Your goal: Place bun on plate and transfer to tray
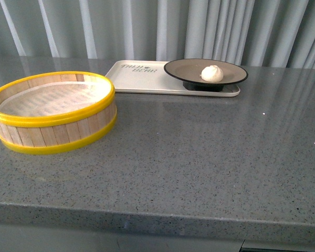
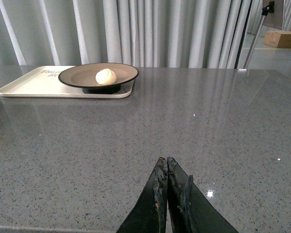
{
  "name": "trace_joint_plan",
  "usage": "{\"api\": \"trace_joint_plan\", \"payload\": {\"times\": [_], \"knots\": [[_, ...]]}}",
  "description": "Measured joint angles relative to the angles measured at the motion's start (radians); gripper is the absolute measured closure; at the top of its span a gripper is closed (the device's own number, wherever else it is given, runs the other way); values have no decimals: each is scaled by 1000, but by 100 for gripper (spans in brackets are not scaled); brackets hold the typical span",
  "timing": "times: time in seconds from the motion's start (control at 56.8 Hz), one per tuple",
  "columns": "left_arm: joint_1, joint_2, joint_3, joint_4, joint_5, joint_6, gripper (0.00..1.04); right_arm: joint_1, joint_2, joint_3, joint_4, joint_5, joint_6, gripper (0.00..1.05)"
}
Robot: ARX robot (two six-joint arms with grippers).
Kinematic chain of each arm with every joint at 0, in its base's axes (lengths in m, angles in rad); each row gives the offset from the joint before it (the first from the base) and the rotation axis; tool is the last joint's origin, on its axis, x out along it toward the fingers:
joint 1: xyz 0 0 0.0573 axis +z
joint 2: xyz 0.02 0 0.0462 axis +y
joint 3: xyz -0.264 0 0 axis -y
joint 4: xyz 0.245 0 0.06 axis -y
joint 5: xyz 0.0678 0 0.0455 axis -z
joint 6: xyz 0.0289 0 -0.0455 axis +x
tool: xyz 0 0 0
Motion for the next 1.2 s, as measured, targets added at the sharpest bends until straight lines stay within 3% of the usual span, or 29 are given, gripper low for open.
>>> {"api": "trace_joint_plan", "payload": {"times": [0.282,0.388,0.599,0.987,1.145,1.198], "knots": [[0,0,0,0,0,0,7,0,-69,0,-70,0,0,103],[0,0,0,0,-1,0,7,0,-201,1,-235,-2,0,103],[0,0,0,0,0,0,7,0,-237,1,-244,-2,-1,103],[0,0,0,0,0,0,7,0,-237,1,-244,-2,-2,43],[0,0,0,0,0,0,7,0,-237,1,-244,-2,-1,7],[0,0,0,0,0,0,7,0,-237,1,-244,-2,-1,9]]}}
